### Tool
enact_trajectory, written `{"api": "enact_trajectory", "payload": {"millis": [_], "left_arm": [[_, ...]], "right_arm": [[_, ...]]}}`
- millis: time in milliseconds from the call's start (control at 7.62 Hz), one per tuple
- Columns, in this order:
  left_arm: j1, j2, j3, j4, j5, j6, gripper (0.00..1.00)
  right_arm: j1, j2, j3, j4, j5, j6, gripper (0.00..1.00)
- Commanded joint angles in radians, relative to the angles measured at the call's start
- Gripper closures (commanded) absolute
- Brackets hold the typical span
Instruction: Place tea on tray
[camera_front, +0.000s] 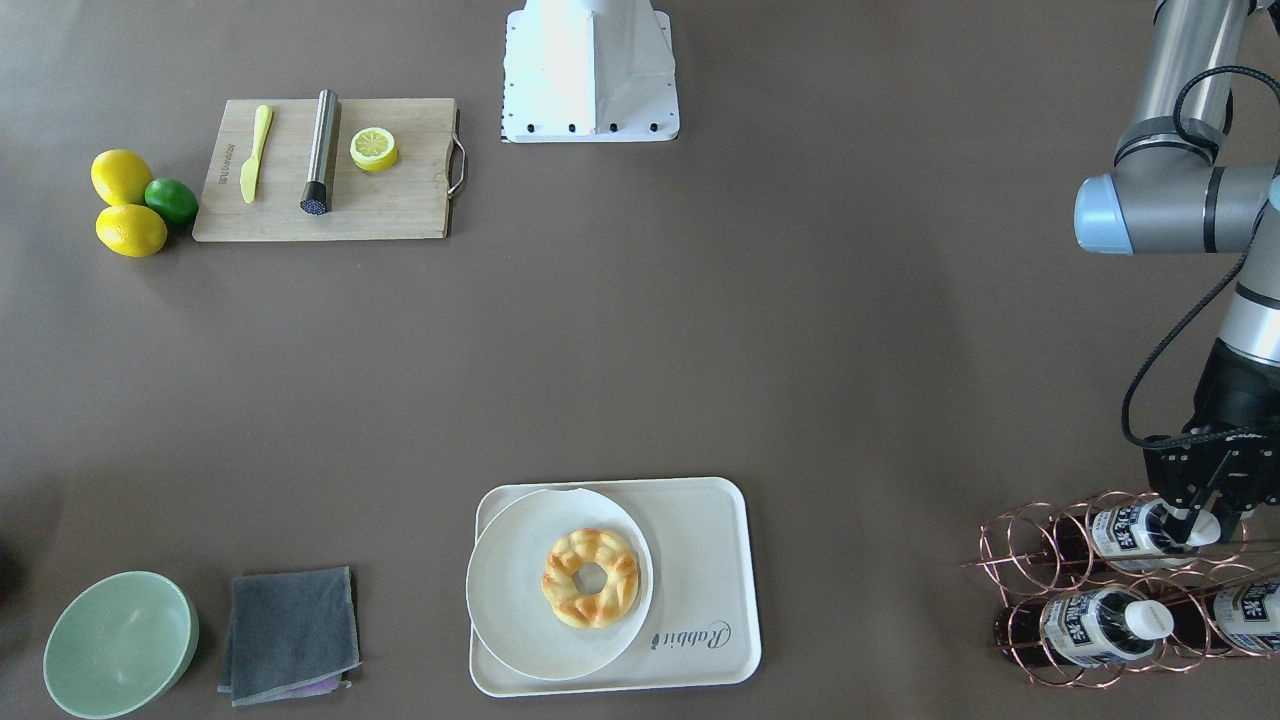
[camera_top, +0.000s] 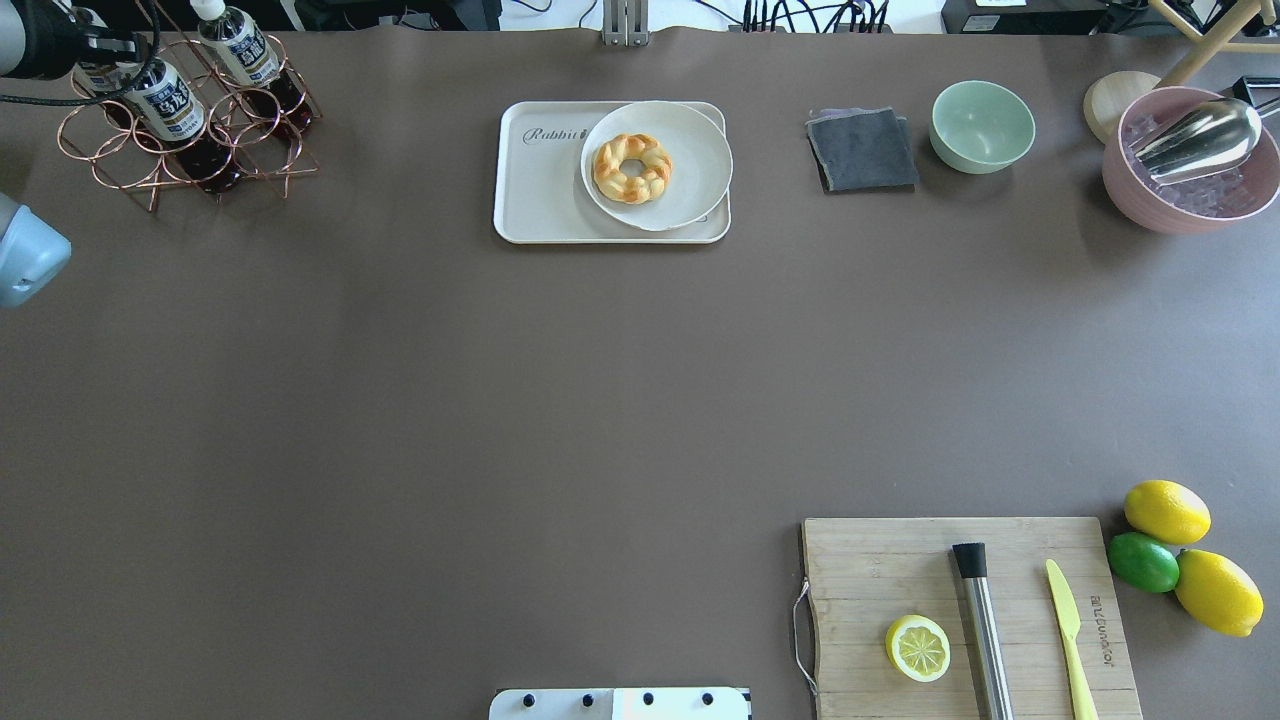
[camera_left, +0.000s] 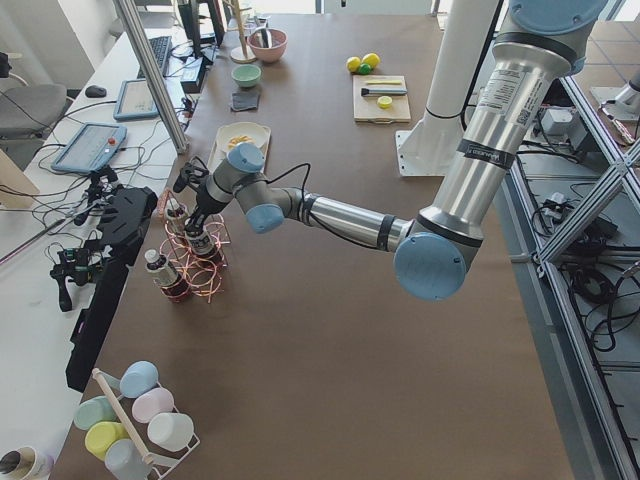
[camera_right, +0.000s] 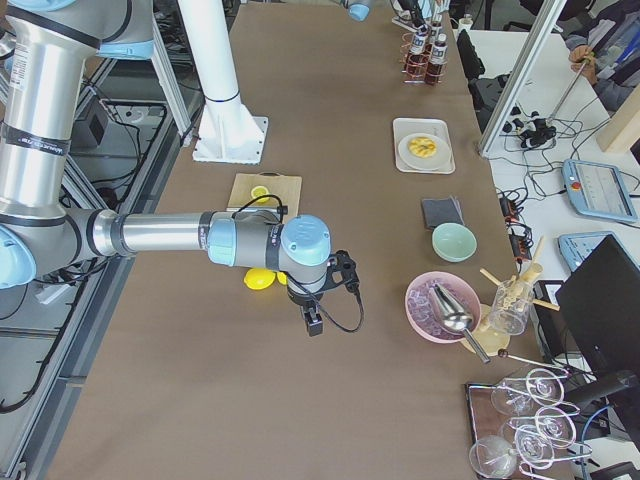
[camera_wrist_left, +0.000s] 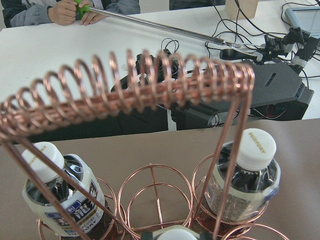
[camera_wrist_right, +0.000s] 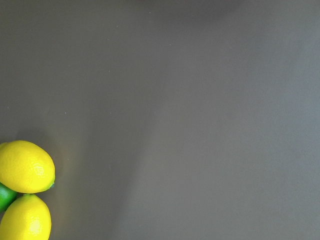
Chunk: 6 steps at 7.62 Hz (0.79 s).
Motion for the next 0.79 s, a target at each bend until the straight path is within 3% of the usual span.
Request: {"api": "enact_trajectory", "payload": {"millis": [0, 131, 393, 656], "left_arm": [[-0.109, -0.053, -0.036, 0.082, -0.151, 0.005, 1.00], [-0.190, -0.099, -0.101, 0.212, -0.245, 0.016, 1.00], [-0.237, -0.162, -0.279, 0.491, -0.259, 0.093, 1.00], [-0.223, -0.160, -0.413, 0.581, -0.258, 0.021, 1.00]], "right_arm": [[-0.001, 0.001, 0.007, 0.000, 0.001, 0.001, 0.00], [-0.001, 0.001, 0.007, 0.000, 0.000, 0.003, 0.00], [-0.004, 0.003, 0.007, 0.000, 0.001, 0.003, 0.00], [-0.010, 0.008, 0.005, -0.001, 0.000, 0.003, 0.00]]}}
